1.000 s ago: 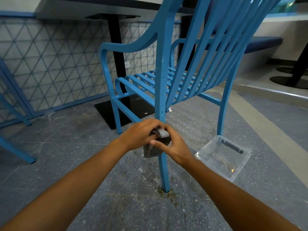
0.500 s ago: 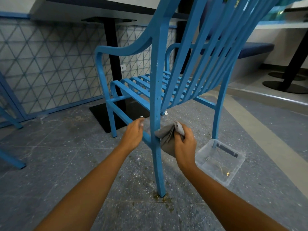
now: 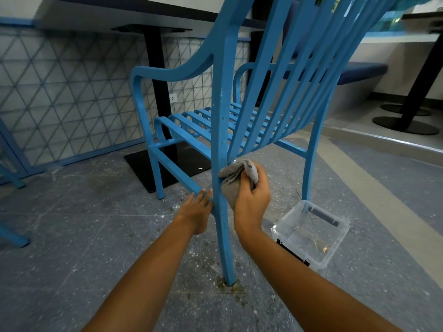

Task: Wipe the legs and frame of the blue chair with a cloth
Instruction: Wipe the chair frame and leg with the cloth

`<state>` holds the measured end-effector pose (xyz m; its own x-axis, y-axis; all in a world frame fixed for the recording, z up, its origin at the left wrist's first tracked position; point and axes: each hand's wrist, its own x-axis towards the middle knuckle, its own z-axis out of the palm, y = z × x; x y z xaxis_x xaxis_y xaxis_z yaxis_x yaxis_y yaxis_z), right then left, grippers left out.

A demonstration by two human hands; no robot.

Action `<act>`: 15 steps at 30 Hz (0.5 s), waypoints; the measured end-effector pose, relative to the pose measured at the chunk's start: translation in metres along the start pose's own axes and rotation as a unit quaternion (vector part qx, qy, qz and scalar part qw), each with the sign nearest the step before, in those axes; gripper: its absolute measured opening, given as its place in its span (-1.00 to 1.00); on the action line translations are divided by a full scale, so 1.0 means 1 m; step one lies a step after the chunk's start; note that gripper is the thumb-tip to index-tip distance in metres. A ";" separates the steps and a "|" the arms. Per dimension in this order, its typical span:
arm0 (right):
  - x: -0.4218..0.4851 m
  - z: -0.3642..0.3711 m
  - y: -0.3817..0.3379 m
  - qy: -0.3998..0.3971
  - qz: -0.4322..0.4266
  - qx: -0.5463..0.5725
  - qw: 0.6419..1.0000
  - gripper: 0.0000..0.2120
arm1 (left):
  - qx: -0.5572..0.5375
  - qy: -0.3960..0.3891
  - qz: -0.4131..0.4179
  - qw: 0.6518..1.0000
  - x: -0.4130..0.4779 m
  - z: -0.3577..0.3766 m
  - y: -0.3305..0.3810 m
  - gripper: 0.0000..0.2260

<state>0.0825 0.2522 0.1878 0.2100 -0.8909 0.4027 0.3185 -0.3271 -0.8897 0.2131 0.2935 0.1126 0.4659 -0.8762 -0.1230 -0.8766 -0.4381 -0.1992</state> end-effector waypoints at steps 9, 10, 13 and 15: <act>0.030 0.034 -0.062 0.049 -0.042 0.097 0.993 -0.79 | -0.023 -0.029 0.004 0.999 0.007 -0.020 0.000 -0.51; 0.033 0.037 -0.070 0.056 -0.043 0.113 0.991 -0.79 | -0.028 -0.037 0.002 0.999 0.006 -0.021 0.001 -0.50; 0.041 0.045 -0.090 0.079 -0.060 0.153 0.983 -0.77 | -0.028 -0.050 0.003 0.998 0.002 -0.025 0.003 -0.48; 0.046 0.049 -0.100 0.082 -0.079 0.168 0.979 -0.74 | -0.031 -0.055 0.003 0.998 0.001 -0.028 0.003 -0.46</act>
<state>0.1056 0.2590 0.3055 -0.0085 -0.8847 0.4660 0.6264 -0.3680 -0.6872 0.2070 0.2860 0.1389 0.4680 -0.8533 -0.2300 -0.8836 -0.4473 -0.1383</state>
